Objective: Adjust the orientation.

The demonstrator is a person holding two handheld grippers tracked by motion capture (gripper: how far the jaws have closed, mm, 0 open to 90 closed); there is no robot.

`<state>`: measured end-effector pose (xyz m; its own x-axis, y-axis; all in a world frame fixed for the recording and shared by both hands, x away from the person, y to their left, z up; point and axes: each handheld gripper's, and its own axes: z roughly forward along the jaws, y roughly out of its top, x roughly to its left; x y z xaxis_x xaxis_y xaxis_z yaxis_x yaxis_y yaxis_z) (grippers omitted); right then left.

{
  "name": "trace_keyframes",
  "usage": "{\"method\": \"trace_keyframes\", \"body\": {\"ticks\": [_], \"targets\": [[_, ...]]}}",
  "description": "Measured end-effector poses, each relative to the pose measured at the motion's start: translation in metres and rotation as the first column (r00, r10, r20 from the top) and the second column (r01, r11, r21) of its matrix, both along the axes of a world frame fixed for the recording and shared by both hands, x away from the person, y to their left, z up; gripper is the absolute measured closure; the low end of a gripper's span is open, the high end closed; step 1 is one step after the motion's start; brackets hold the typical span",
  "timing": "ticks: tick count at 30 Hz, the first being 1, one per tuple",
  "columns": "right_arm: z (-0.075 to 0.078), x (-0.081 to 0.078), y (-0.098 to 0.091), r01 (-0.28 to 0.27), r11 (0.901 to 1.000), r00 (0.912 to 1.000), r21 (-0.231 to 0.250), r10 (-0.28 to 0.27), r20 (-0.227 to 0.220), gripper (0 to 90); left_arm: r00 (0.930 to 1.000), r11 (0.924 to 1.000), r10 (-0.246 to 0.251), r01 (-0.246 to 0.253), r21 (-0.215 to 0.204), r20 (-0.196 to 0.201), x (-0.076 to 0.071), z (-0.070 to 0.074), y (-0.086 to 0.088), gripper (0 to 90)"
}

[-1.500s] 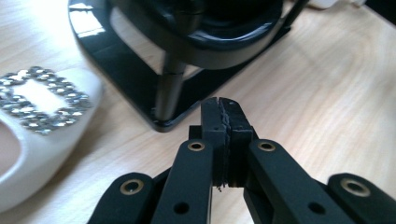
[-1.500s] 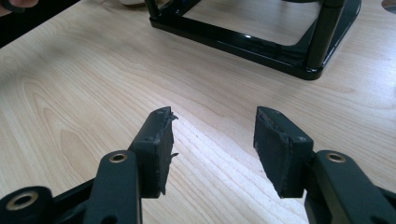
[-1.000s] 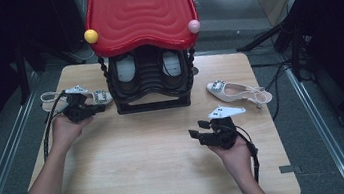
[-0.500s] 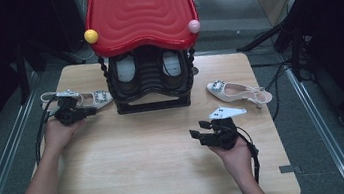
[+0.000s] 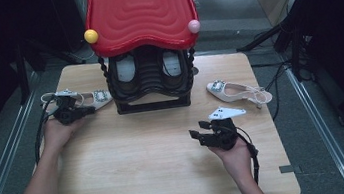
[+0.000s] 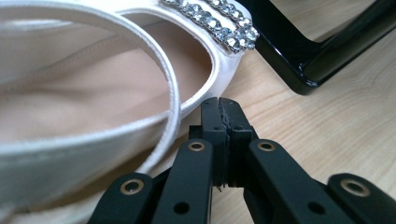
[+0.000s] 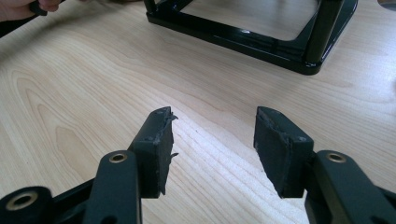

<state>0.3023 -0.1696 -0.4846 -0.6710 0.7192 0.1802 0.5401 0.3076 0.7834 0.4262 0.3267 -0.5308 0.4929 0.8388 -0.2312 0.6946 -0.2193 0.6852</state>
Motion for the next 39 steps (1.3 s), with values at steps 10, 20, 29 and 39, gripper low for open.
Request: {"method": "trace_keyframes", "body": {"ticks": [10,20,29,39], "targets": [[-0.002,-0.008,-0.002,0.027,0.9996,0.9996,-0.005,-0.027,0.005,48.7,0.9991,0.999,0.036,-0.036,0.028,0.023,0.015,0.0,-0.021,90.0],[-0.003,-0.012,-0.005,0.038,0.9993,0.9993,-0.009,-0.038,0.008,48.6,0.9961,0.9962,0.086,-0.086,0.013,0.021,0.022,0.0,-0.025,90.0],[-0.003,-0.01,-0.002,0.017,0.9998,0.9998,-0.012,-0.017,0.005,48.3,0.9988,0.9984,0.048,-0.049,-0.028,-0.003,0.016,0.01,-0.027,71.8],[-0.002,-0.004,0.004,-0.004,0.9999,1.0,-0.012,0.004,0.0,48.0,0.9996,0.9989,0.025,-0.024,-0.041,0.015,-0.003,0.021,-0.023,43.7]]}}
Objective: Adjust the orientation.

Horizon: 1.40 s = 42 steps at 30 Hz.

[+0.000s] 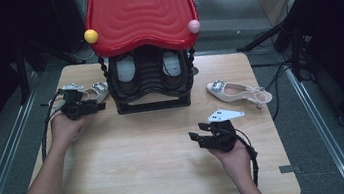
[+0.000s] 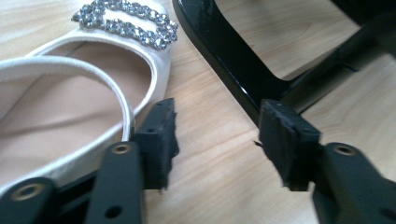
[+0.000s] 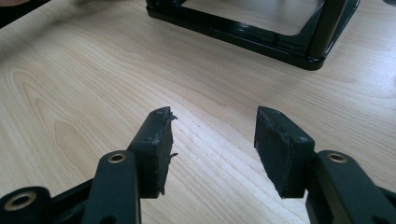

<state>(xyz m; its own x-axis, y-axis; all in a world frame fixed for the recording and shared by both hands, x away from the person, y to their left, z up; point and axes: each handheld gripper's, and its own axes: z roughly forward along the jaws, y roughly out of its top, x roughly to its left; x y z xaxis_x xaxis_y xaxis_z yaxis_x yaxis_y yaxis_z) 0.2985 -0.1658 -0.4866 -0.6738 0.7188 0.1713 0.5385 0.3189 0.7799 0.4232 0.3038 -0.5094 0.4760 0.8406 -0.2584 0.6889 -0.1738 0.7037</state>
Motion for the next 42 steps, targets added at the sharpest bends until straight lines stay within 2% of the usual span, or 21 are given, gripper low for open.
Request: {"method": "trace_keyframes", "body": {"ticks": [7,9,14,16,21,24,28,34,38,42], "targets": [[0.001,0.004,0.005,-0.018,0.9998,0.9998,0.006,0.018,0.002,48.1,0.9999,1.0,-0.009,0.009,0.001,0.01,-0.016,0.005,0.006,40.2],[0.0,0.006,0.006,-0.025,0.9997,0.9997,0.009,0.025,0.003,48.0,0.9999,0.9999,-0.016,0.016,-0.003,-0.002,-0.019,0.007,0.009,39.4],[0.002,0.01,0.007,-0.027,0.9995,0.9996,0.014,0.027,0.003,47.9,0.9999,0.9997,-0.012,0.012,0.021,0.003,-0.029,0.008,0.014,38.7],[0.002,0.012,0.008,-0.028,0.9995,0.9996,0.014,0.028,0.0,47.9,0.9999,0.9999,-0.011,0.011,0.01,0.006,-0.033,0.008,0.017,38.7],[0.002,0.017,0.009,-0.03,0.9993,0.9995,0.023,0.03,-0.006,47.8,0.9999,0.9999,-0.013,0.013,0.012,0.006,-0.042,0.012,0.024,38.5],[0.002,0.019,0.01,-0.031,0.9992,0.9995,0.027,0.031,-0.01,47.8,0.9997,0.9999,-0.005,0.005,0.009,0.024,-0.048,0.016,0.028,38.8],[0.001,0.022,0.011,-0.039,0.9988,0.9992,0.031,0.039,0.0,47.6,0.9999,1.0,-0.004,0.004,0.003,0.015,-0.053,0.017,0.033,39.4],[0.002,0.025,0.01,-0.025,0.999,0.9997,0.037,0.025,-0.007,42.3,0.9998,0.9998,0.018,-0.018,-0.007,-0.005,-0.059,0.014,0.045,39.6],[0.002,0.028,0.01,0.005,0.9998,1.0,0.02,-0.005,0.0,39.4,0.9996,0.9996,0.027,-0.027,0.012,0.011,-0.063,0.012,0.051,42.2],[0.002,0.029,0.01,0.021,0.9993,0.9998,0.03,-0.021,-0.001,38.5,0.9992,0.9991,0.038,-0.038,0.02,0.011,-0.065,0.01,0.057,48.1]]}}
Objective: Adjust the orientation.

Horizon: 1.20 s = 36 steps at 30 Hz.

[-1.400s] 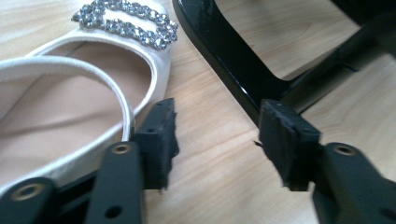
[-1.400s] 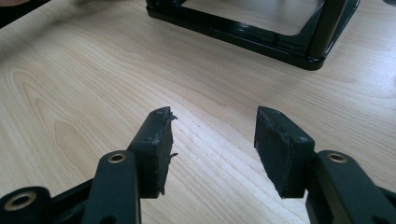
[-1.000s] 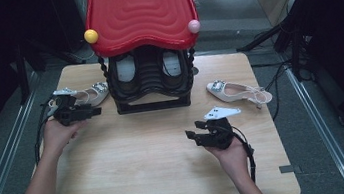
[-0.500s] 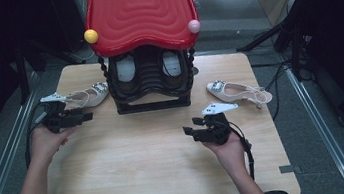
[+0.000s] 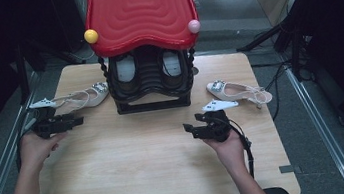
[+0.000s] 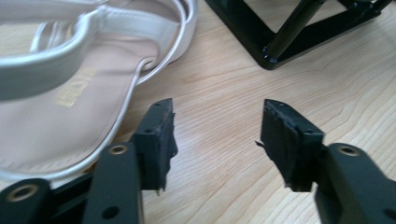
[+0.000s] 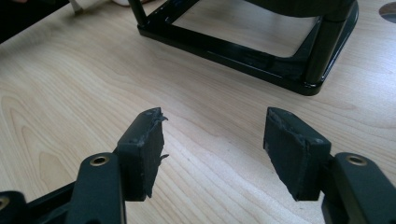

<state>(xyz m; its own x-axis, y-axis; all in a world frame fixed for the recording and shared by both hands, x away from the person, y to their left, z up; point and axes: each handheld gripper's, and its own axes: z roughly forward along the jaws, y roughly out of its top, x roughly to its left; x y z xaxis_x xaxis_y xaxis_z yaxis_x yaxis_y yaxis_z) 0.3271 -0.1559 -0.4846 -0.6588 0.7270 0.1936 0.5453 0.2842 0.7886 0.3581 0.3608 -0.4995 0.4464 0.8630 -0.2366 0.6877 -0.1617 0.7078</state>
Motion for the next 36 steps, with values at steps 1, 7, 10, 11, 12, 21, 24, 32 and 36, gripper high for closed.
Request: {"method": "trace_keyframes", "body": {"ticks": [1,7,10,11,12,21,24,32,36], "targets": [[0.0,0.0,0.0,0.002,1.0,1.0,0.002,-0.002,0.002,37.9,1.0,1.0,0.001,-0.001,0.007,-0.001,-0.001,0.0,0.001,49.9],[0.0,0.001,-0.002,0.024,0.9997,0.9997,-0.009,-0.024,0.01,35.7,0.9998,0.9999,0.017,-0.017,-0.001,0.01,-0.004,-0.001,0.009,65.8],[0.0,0.001,-0.002,0.026,0.9996,0.9996,-0.009,-0.026,0.011,35.6,0.9992,0.9994,0.034,-0.034,0.003,0.022,-0.005,-0.002,0.014,74.5],[0.0,0.001,-0.002,0.027,0.9996,0.9996,-0.009,-0.027,0.011,35.6,0.9991,0.9993,0.037,-0.037,0.003,0.019,-0.006,-0.002,0.016,78.8],[0.0,0.001,-0.003,0.027,0.9996,0.9996,-0.008,-0.027,0.011,35.5,0.999,0.9992,0.04,-0.04,-0.006,0.02,-0.006,-0.003,0.018,80.3],[0.001,0.0,-0.003,-0.002,0.9999,0.9999,0.01,0.002,0.017,26.9,0.9974,0.9974,0.071,-0.072,-0.007,-0.007,-0.008,-0.009,0.034,85.9],[0.001,0.001,-0.004,0.002,0.9999,0.9999,0.014,-0.003,0.014,27.3,0.9968,0.9969,0.078,-0.078,0.003,-0.015,-0.008,-0.011,0.038,86.2],[0.001,0.001,-0.006,-0.008,0.9997,1.0,0.024,0.008,0.003,27.3,0.9931,0.9935,0.111,-0.11,0.031,-0.037,-0.004,-0.018,0.046,89.9],[0.0,0.001,-0.007,-0.017,0.9995,0.9999,0.027,0.017,0.001,27.4,0.9891,0.9895,0.142,-0.141,0.032,-0.039,-0.001,-0.022,0.053,89.8]]}}
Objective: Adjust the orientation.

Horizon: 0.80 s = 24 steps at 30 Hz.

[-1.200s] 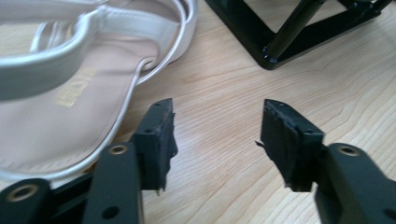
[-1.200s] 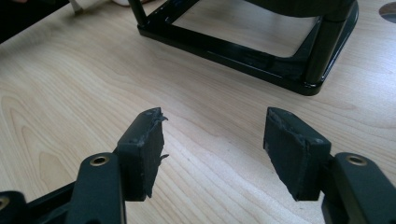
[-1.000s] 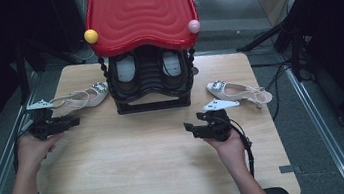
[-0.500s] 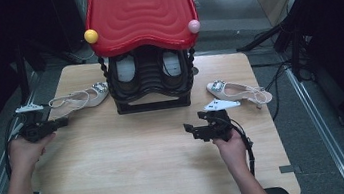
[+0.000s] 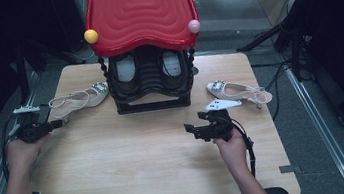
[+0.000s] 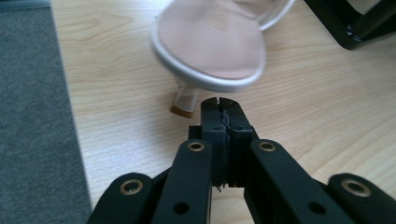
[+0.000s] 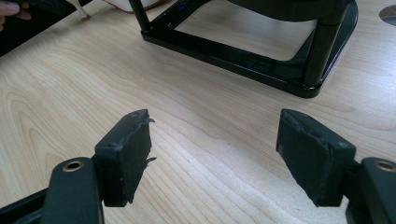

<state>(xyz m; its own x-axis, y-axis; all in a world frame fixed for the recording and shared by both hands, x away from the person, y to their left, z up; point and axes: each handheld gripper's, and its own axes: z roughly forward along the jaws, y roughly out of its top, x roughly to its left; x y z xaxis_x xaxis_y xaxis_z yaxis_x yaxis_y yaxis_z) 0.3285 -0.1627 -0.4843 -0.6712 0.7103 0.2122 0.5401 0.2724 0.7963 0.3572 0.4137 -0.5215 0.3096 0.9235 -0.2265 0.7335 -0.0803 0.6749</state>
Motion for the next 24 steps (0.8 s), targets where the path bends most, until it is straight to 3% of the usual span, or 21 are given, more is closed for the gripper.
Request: {"method": "trace_keyframes", "body": {"ticks": [4,8,13,20,24], "targets": [[0.0,0.0,-0.001,-0.017,0.9998,0.9998,0.009,0.017,-0.008,27.4,0.9998,0.9998,0.02,-0.02,0.006,-0.01,0.004,-0.004,0.004,89.6],[0.0,0.001,-0.004,-0.032,0.9987,0.9984,0.038,0.034,-0.046,27.1,0.9995,0.9994,0.033,-0.033,0.007,-0.002,0.01,-0.005,0.005,88.5],[0.004,-0.001,-0.006,-0.015,0.9997,0.9998,0.019,0.016,-0.014,24.1,0.9991,0.9988,0.04,-0.04,0.028,-0.009,0.017,-0.007,0.004,88.8],[0.006,-0.005,-0.005,-0.02,0.9996,0.9993,-0.018,0.02,0.03,21.0,0.999,0.999,0.043,-0.042,0.014,-0.014,0.025,-0.01,0.002,89.3],[0.009,-0.008,-0.009,-0.02,0.9998,0.9988,-0.002,0.02,0.045,21.3,0.9997,0.9991,0.02,-0.02,0.036,-0.017,0.028,-0.011,-0.005,89.3]]}}
